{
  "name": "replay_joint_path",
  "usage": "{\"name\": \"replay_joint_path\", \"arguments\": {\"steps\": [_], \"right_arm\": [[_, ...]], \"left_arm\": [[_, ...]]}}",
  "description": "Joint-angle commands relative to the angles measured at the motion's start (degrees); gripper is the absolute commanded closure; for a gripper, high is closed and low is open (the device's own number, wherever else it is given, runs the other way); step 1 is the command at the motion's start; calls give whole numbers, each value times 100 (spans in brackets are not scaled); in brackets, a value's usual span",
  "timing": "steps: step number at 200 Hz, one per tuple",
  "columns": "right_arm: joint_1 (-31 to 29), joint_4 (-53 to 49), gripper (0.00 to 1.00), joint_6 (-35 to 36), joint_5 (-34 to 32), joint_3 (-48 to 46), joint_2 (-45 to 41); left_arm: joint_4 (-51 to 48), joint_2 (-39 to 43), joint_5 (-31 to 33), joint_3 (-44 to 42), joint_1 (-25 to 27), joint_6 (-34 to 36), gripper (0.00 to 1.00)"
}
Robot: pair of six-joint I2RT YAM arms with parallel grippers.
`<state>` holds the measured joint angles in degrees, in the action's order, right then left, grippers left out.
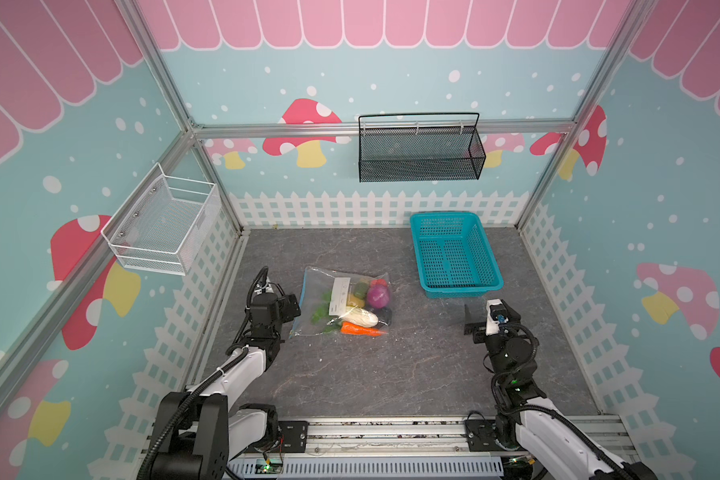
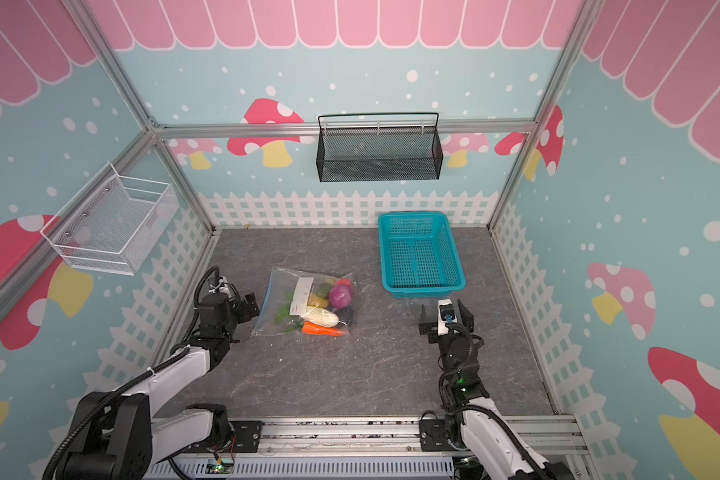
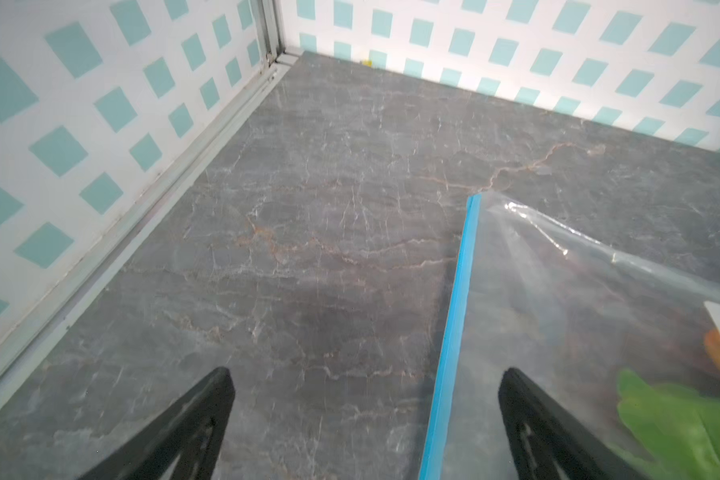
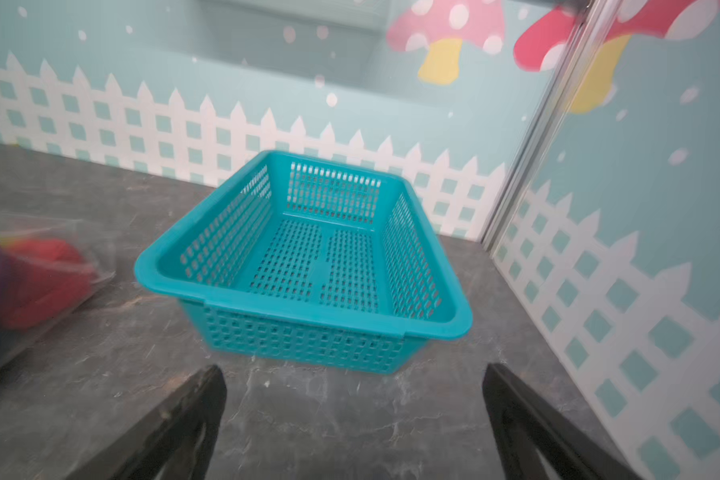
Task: Place the food in the zip-top bag and seal the zipper
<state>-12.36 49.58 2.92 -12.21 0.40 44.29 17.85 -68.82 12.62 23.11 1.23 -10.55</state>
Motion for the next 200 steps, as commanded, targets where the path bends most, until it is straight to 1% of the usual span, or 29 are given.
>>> {"name": "replay_joint_path", "arguments": {"steps": [1, 24, 43, 49, 60, 65, 70, 79, 87, 95, 106, 112, 121, 134, 142, 147, 159, 163, 167, 172, 176, 192, 200], "right_arm": [[56, 1852, 1, 630, -578, -443, 510], [216, 3146, 2, 807, -392, -686, 1433], [295, 3946, 3, 987, -273, -535, 2216], [300, 4093, 3, 1053, -188, -460, 2351], [343, 4082, 3, 1126, -62, -233, 2562], [359, 4083, 3, 1156, -34, -136, 2655], [373, 4075, 2, 1161, -29, -52, 2725], [466, 4093, 1, 1002, -22, 67, 2875], [487, 3977, 1, 806, -165, 159, 2894], [486, 3492, 2, 596, -190, 249, 2685], [494, 2336, 3, 427, -81, 370, 2278], [506, 2086, 3, 431, -68, 313, 2163], [510, 2355, 3, 492, -124, 82, 2187], [588, 2869, 2, 548, -209, -122, 2455], [631, 3167, 3, 565, -152, -154, 2659], [630, 3152, 3, 595, -43, -112, 2692], [660, 2550, 4, 504, 182, 66, 2571], [711, 2658, 4, 389, 265, 37, 2585], [738, 2982, 3, 319, 324, -49, 2671], [735, 3392, 3, 260, 317, -155, 2798], [736, 3534, 3, 217, 280, -166, 2889], [754, 3407, 2, 131, 202, -2, 3062], [770, 3505, 2, 116, 298, 73, 3228]], "left_arm": [[1185, -437, -238, -4, -133, 353, 1], [1690, -752, -222, 52, -167, 340, 2], [2012, -938, -174, 52, -242, 396, 2], [2130, -1055, -194, 46, -313, 292, 3], [2438, -1274, -278, 20, -414, 146, 4], [2395, -1308, -310, 58, -420, 167, 4], [2362, -1310, -476, 78, -415, 219, 3], [2518, -1399, -663, 60, -411, 303, 3], [2601, -1432, -766, 30, -377, 390, 3], [2791, -1477, -725, -50, -315, 438, 3], [3094, -1603, -627, -171, -291, 421, 2], [3206, -1663, -570, -208, -279, 403, 2], [3330, -1764, -546, -211, -263, 415, 0], [3541, -1898, -403, -228, -173, 482, 0], [3449, -1883, -344, -194, -143, 497, 0], [3404, -1873, -338, -185, -130, 493, 0], [3521, -1900, -323, -220, -139, 509, 0], [3506, -1887, -332, -215, -139, 508, 0], [3472, -1875, -337, -211, -140, 495, 0], [3474, -1878, -338, -216, -133, 502, 0], [3500, -1886, -339, -221, -134, 505, 0], [3468, -1877, -332, -211, -133, 506, 0], [3497, -1890, -322, -211, -132, 512, 0]]}}
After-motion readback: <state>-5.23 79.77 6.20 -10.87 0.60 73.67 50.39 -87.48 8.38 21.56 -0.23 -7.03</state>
